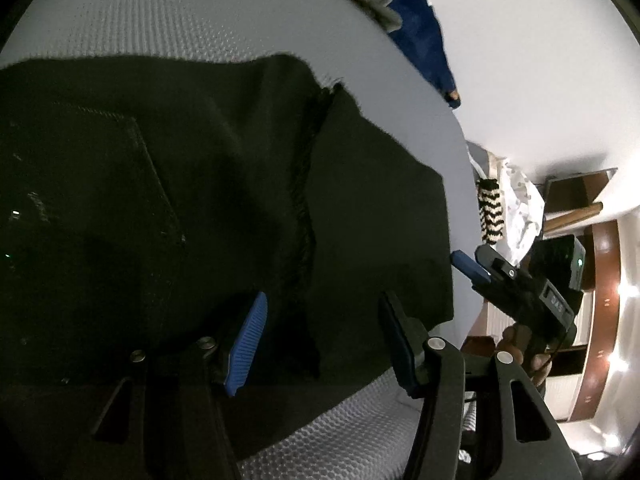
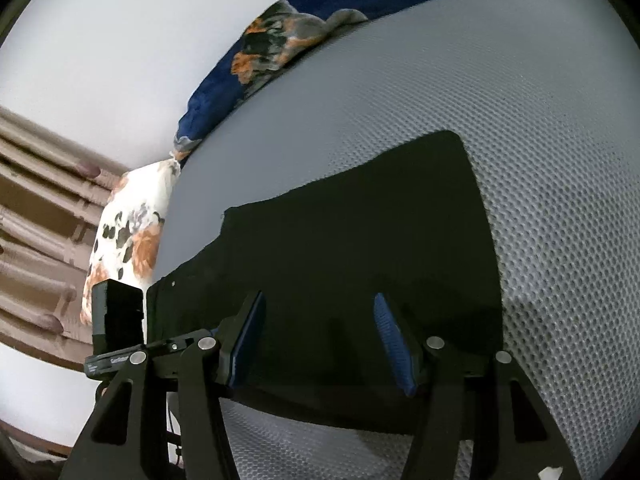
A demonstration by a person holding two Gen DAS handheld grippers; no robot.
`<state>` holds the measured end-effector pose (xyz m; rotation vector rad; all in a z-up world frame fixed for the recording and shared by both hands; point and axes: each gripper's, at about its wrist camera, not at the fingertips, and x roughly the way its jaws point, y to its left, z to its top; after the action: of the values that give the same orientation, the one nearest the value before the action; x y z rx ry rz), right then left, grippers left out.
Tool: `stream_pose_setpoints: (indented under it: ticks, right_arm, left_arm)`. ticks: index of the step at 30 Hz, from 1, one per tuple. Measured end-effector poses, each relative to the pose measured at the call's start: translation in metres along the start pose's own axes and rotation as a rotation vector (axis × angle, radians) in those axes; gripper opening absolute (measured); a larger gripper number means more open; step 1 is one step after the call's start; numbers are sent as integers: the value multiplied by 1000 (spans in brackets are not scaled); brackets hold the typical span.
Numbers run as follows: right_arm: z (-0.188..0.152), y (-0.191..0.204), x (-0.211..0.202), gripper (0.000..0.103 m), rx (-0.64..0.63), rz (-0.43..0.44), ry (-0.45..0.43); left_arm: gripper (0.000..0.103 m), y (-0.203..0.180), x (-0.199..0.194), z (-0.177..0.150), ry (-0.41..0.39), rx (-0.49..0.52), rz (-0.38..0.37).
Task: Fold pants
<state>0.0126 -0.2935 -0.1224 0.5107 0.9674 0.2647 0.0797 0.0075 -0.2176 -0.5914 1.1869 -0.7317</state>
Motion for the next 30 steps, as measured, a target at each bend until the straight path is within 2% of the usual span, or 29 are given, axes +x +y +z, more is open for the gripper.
stream_pose_setpoints:
  ticks: [10, 12, 14, 18, 23, 26, 29, 30]
  right_arm:
    - [-1, -14, -4, 55, 24, -4, -11]
    - [-3, -17, -3, 55, 31, -6, -7]
    - [-5, -19, -2, 55, 36, -13, -5]
    - [-10, -21, -1, 55, 35, -35, -1]
    - [-14, -17, -4, 55, -6, -74, -13]
    - [-17, -12, -2, 55, -45, -115, -12]
    - [-23, -15, 13, 53, -67, -179, 20]
    - [-25, -15, 15, 53, -75, -190, 26]
  left_arm:
    - [55, -20, 23, 3, 29, 18, -49]
    - [39, -26, 30, 1, 49, 24, -66]
    - [8, -28, 41, -3, 87, 9, -64]
    - [7, -41, 39, -9, 55, 68, -25]
    - [6, -63, 6, -16, -20, 122, -40]
    - [6, -57, 7, -21, -4, 126, 2]
    - [6, -39, 28, -22, 51, 65, 67]
    - [6, -36, 32, -23, 50, 52, 64]
